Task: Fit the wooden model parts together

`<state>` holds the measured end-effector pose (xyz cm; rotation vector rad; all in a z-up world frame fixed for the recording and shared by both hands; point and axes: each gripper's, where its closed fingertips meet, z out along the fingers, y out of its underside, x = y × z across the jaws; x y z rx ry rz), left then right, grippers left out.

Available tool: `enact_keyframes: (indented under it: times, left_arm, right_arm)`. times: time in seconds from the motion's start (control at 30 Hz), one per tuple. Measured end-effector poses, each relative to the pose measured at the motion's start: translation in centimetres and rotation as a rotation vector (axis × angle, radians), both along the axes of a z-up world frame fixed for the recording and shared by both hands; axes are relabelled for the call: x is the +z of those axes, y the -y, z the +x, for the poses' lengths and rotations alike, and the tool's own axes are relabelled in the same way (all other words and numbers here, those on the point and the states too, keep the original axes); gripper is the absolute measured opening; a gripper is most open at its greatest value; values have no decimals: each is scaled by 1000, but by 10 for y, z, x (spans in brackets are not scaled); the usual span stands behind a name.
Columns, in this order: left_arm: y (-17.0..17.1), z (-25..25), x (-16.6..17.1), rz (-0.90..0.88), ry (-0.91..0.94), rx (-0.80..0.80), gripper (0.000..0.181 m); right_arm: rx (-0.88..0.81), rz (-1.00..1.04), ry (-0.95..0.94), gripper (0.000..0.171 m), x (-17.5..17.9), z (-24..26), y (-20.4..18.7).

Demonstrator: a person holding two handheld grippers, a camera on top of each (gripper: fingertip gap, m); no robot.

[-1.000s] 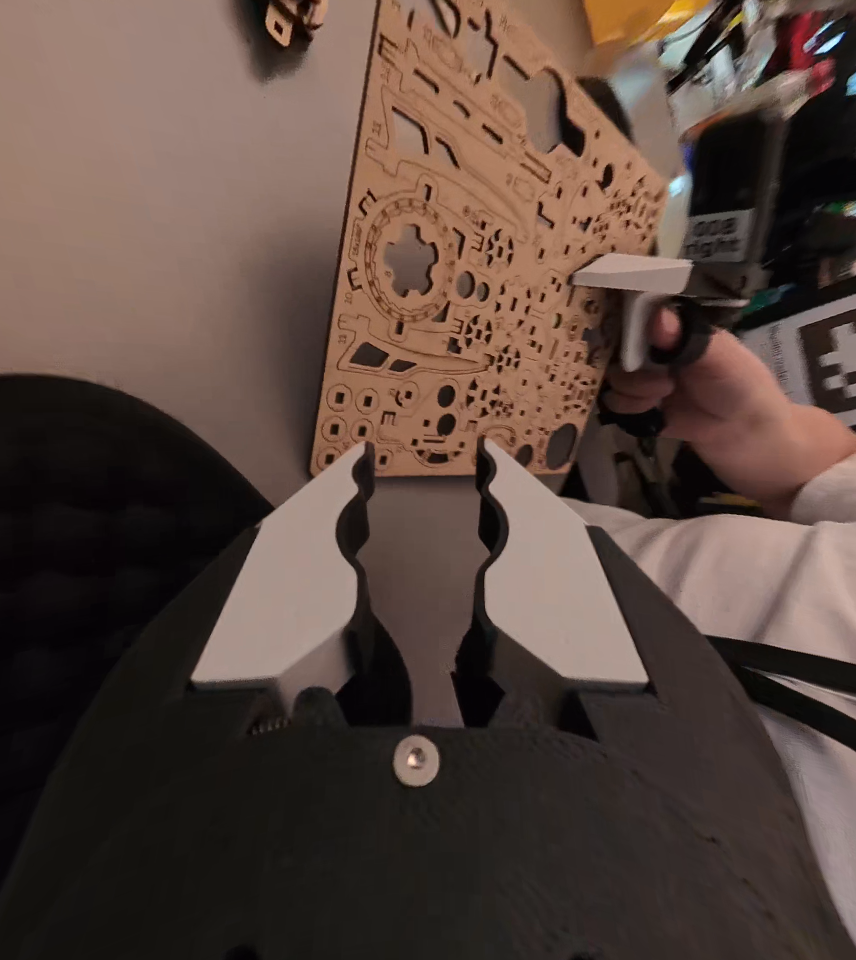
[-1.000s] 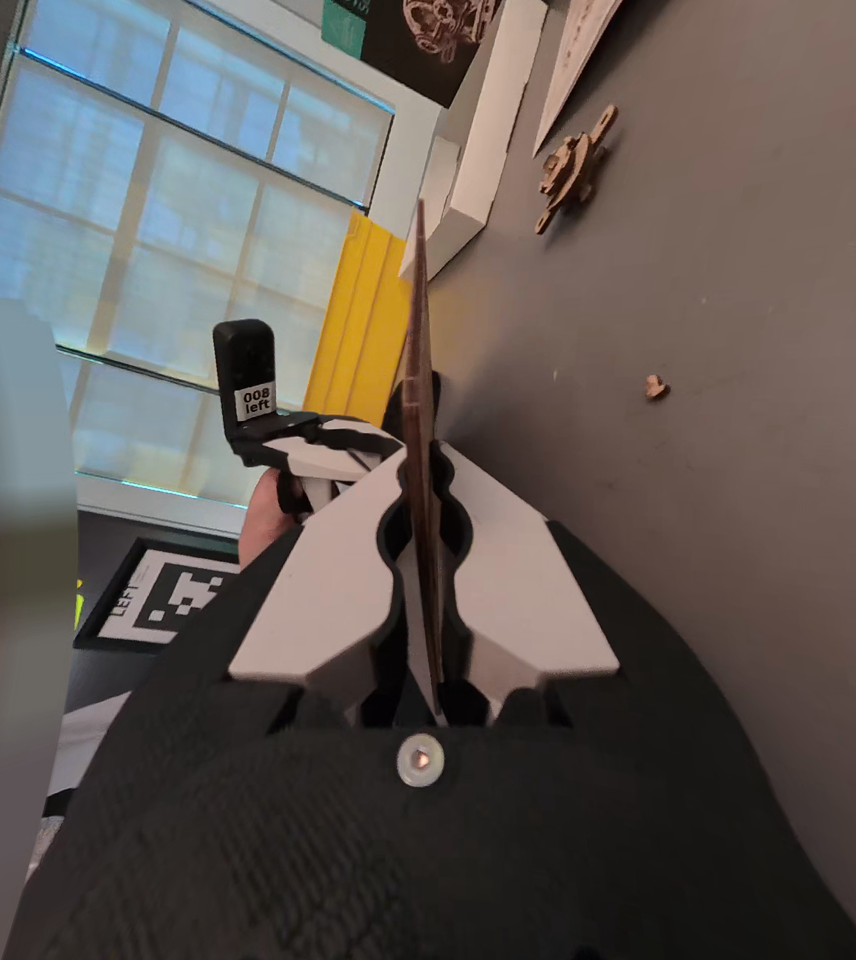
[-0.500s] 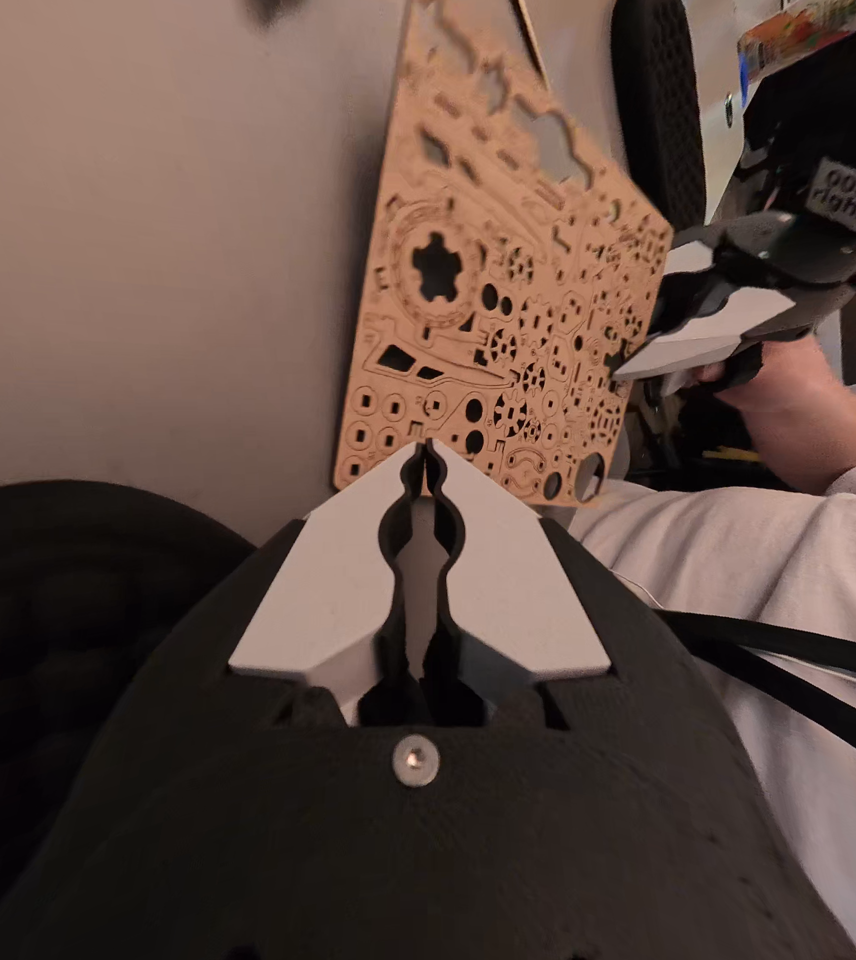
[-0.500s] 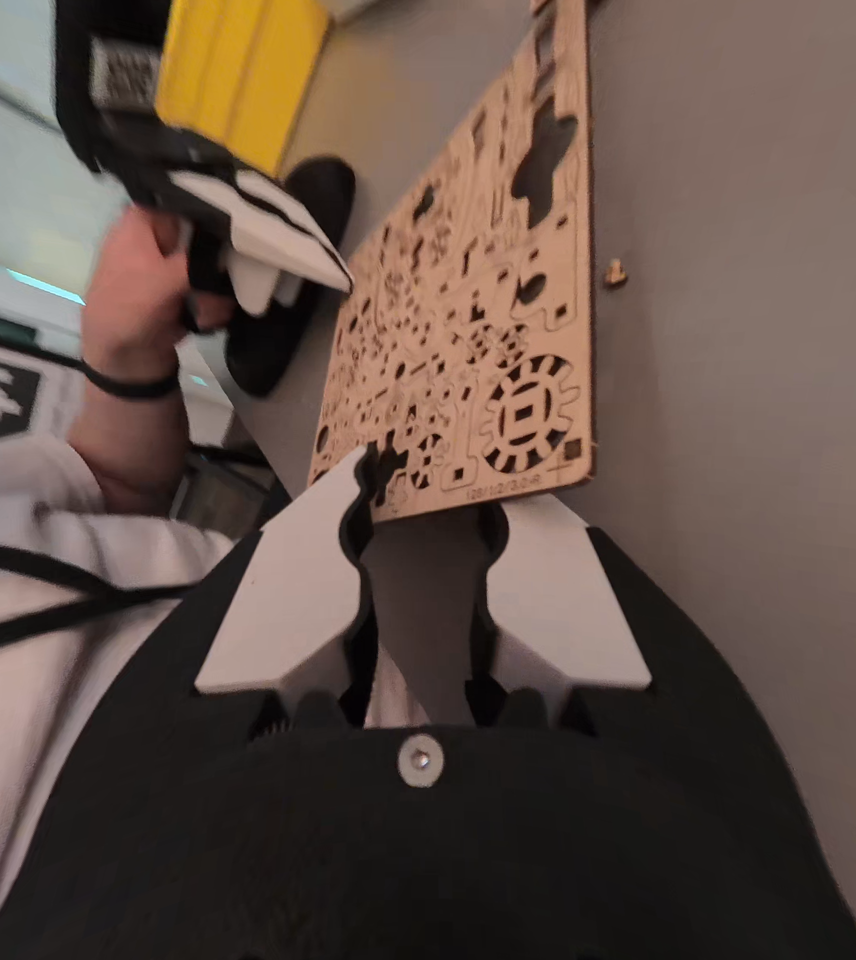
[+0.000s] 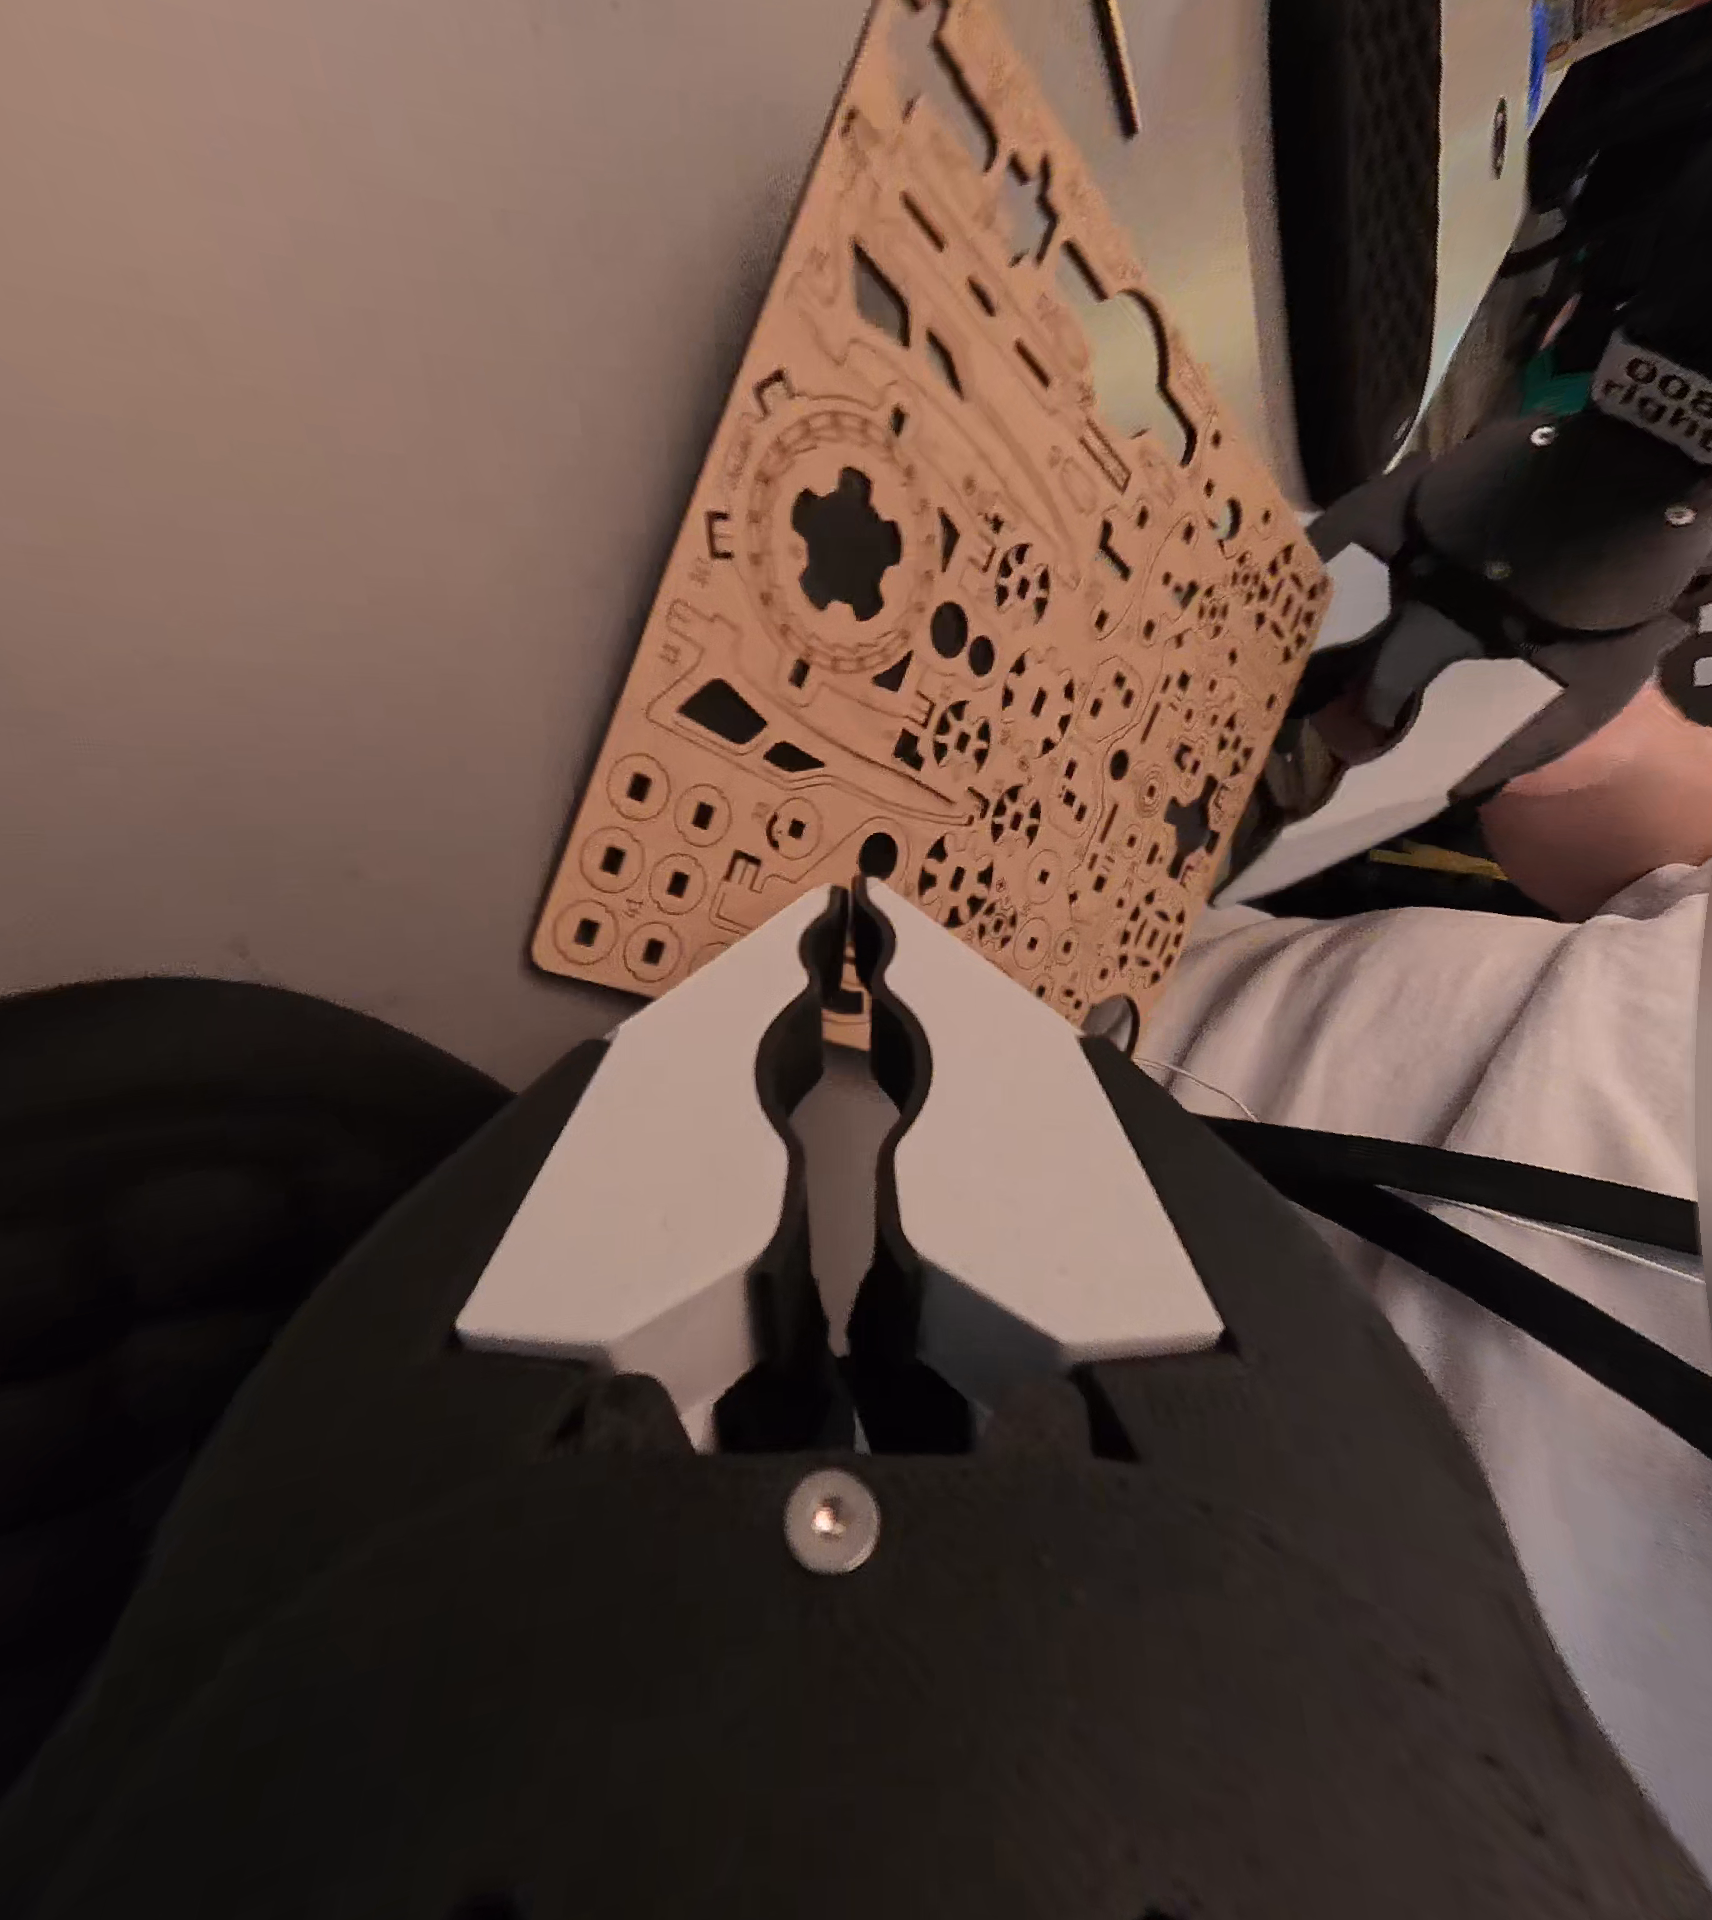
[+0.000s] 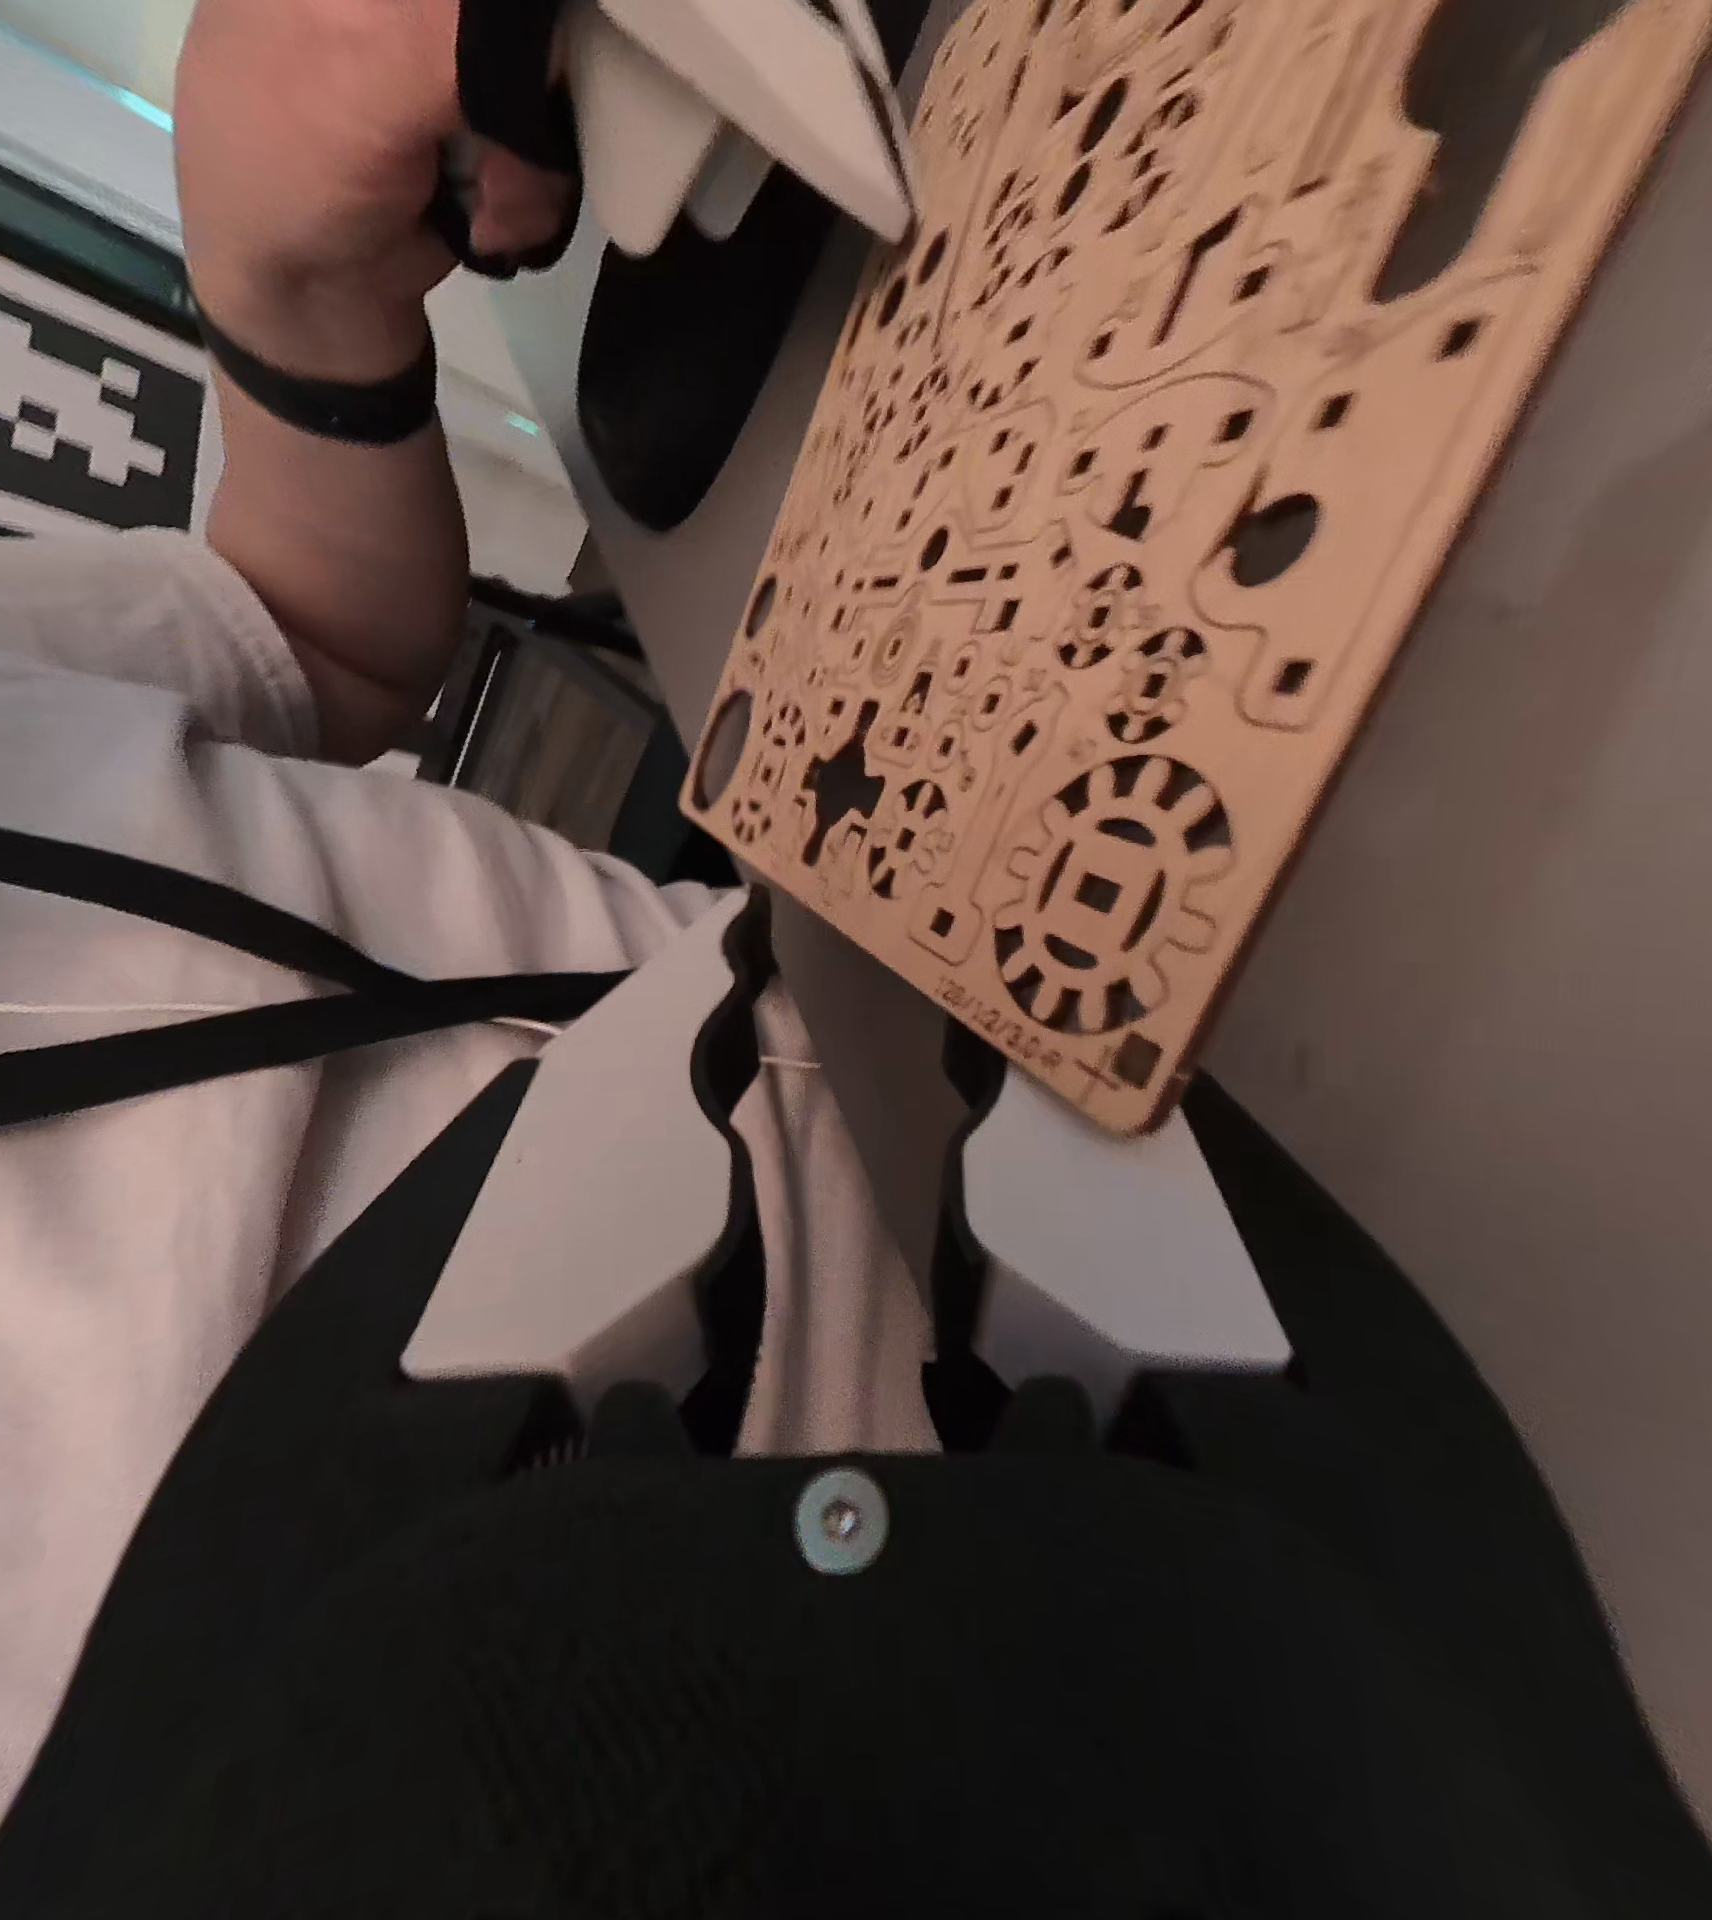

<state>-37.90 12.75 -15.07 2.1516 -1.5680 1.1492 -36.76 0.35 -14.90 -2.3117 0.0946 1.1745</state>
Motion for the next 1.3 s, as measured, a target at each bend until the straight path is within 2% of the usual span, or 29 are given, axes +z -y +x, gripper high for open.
enact_keyframes:
  times: [0.2, 0.4, 0.5, 0.7, 0.9, 1.1, 1.23, 1.3]
  left_arm:
    - [-1, -2, -5, 96, -31, -30, 0]
    - [1, -6, -8, 60, -59, -51, 0]
    - [2, -8, -8, 48, -73, -78, 0]
    - [-1, -7, -9, 44, -128, -135, 0]
    - [-14, 4, -9, 87, -135, -110, 0]
    - [-30, 11, -6, 125, -82, -40, 0]
    - [-32, 15, 7, 103, 7, -3, 10]
    - [-37, 13, 13, 110, 49, 23, 13]
  right_arm:
    - [110, -66, 19, 31, 0, 0, 18]
    - [53, -21, 80, 31, 16, 37, 26]
    - [39, 110, 216, 33, 20, 60, 15]
    - [-42, 397, 637, 29, 16, 115, -27]
    - [60, 417, 824, 22, -2, 118, -51]
    - [128, 389, 817, 14, -13, 119, -60]
    - [144, 374, 734, 2, -14, 117, -60]
    - [134, 379, 697, 2, -14, 116, -61]
